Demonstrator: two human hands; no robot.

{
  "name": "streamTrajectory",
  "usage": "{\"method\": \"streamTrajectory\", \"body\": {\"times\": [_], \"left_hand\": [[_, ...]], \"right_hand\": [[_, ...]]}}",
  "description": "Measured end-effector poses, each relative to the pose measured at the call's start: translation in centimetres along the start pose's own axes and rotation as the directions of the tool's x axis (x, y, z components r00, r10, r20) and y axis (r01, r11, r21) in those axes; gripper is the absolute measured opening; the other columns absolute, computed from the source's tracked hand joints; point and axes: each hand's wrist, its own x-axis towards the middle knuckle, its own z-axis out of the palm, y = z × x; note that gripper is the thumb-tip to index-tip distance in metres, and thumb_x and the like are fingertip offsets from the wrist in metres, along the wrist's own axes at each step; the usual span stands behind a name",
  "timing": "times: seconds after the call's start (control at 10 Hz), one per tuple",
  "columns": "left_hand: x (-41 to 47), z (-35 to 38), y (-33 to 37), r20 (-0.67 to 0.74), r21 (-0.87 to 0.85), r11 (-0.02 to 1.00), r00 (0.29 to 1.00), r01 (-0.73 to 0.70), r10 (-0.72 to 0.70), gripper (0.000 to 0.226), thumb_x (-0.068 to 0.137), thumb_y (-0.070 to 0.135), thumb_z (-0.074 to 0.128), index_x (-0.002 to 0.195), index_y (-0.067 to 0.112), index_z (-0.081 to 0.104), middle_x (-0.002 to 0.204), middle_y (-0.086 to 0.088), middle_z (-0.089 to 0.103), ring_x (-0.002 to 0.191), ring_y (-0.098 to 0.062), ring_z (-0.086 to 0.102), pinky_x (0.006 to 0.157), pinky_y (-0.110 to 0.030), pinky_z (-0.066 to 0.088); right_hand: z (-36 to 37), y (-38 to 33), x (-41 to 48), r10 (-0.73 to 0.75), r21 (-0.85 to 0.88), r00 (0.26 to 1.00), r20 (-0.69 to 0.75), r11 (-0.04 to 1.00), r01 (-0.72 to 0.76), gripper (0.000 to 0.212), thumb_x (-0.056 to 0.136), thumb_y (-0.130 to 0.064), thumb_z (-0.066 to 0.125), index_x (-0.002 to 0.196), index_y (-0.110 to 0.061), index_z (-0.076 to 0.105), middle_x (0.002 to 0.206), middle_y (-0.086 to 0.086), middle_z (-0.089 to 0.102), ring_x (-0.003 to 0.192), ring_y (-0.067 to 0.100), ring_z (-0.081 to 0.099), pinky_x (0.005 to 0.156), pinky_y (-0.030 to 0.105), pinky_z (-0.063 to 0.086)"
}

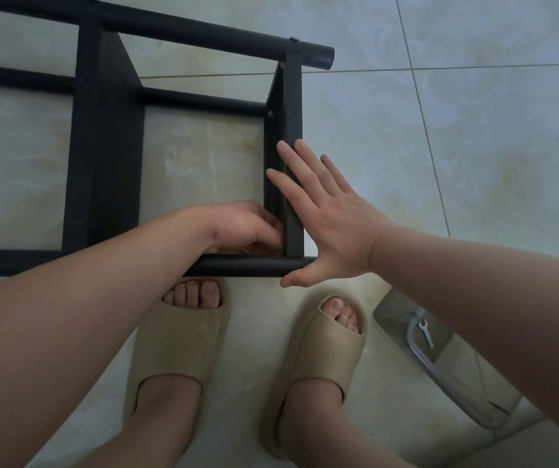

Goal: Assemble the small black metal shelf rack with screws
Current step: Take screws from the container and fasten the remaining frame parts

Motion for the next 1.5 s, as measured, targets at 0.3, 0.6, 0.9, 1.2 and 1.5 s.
{"method": "streamTrajectory", "body": {"times": [0.3, 0.6, 0.9, 1.2, 1.5], "left_hand": [[0.32, -0.19, -0.09, 0.070, -0.096, 0.995, 0.998, 0.006, 0.001, 0.015, 0.088, -0.009, 0.058, 0.098, -0.001, 0.064, 0.073, -0.007, 0.069, 0.064, -0.016, 0.068, 0.058, -0.021, 0.052], [0.10, 0.04, -0.13, -0.004, 0.065, 0.998, 1.000, 0.021, -0.021, 0.016, 0.071, 0.014, 0.070, 0.085, 0.005, 0.072, 0.073, -0.010, 0.067, 0.068, -0.021, 0.062, 0.066, -0.028, 0.049], [0.19, -0.08, -0.09, 0.054, -0.052, 0.999, 0.998, -0.012, 0.015, 0.015, 0.087, -0.011, 0.057, 0.083, 0.002, 0.063, 0.057, -0.001, 0.063, 0.052, -0.010, 0.062, 0.051, -0.017, 0.048], [0.28, -0.01, -0.25, 0.035, -0.039, 0.999, 0.999, -0.004, 0.006, 0.014, 0.088, -0.002, 0.061, 0.099, -0.004, 0.069, 0.081, -0.012, 0.071, 0.072, -0.019, 0.069, 0.066, -0.025, 0.055], [0.48, -0.20, -0.44, 0.012, -0.016, 1.000, 1.000, 0.006, -0.006, 0.015, 0.086, -0.005, 0.063, 0.101, -0.003, 0.065, 0.072, -0.011, 0.060, 0.061, -0.017, 0.059, 0.059, -0.023, 0.049]], "right_hand": [[-0.03, 0.04, -0.01, -0.001, 0.006, 1.000, 0.001, 1.000, 0.001, 0.134, 0.066, -0.096, 0.042, 0.161, -0.006, 0.012, 0.168, 0.018, -0.008, 0.155, 0.035, -0.013, 0.124, 0.060, 0.007], [-0.08, 0.01, 0.01, 0.003, 0.002, 1.000, 0.007, 1.000, -0.003, 0.135, 0.065, -0.096, 0.042, 0.161, -0.005, 0.012, 0.168, 0.018, -0.008, 0.155, 0.035, -0.013, 0.124, 0.060, 0.008], [-0.09, 0.01, 0.00, 0.003, 0.002, 1.000, 0.005, 1.000, -0.003, 0.135, 0.065, -0.096, 0.043, 0.161, -0.006, 0.012, 0.168, 0.018, -0.008, 0.155, 0.035, -0.013, 0.124, 0.060, 0.008], [-0.03, -0.01, 0.01, 0.001, 0.004, 1.000, 0.006, 1.000, -0.001, 0.135, 0.065, -0.096, 0.042, 0.161, -0.006, 0.012, 0.168, 0.018, -0.008, 0.155, 0.035, -0.013, 0.124, 0.060, 0.008], [-0.08, -0.01, 0.00, 0.001, 0.002, 1.000, -0.001, 1.000, -0.001, 0.135, 0.065, -0.096, 0.042, 0.161, -0.005, 0.013, 0.168, 0.018, -0.007, 0.155, 0.035, -0.012, 0.124, 0.060, 0.008]]}}
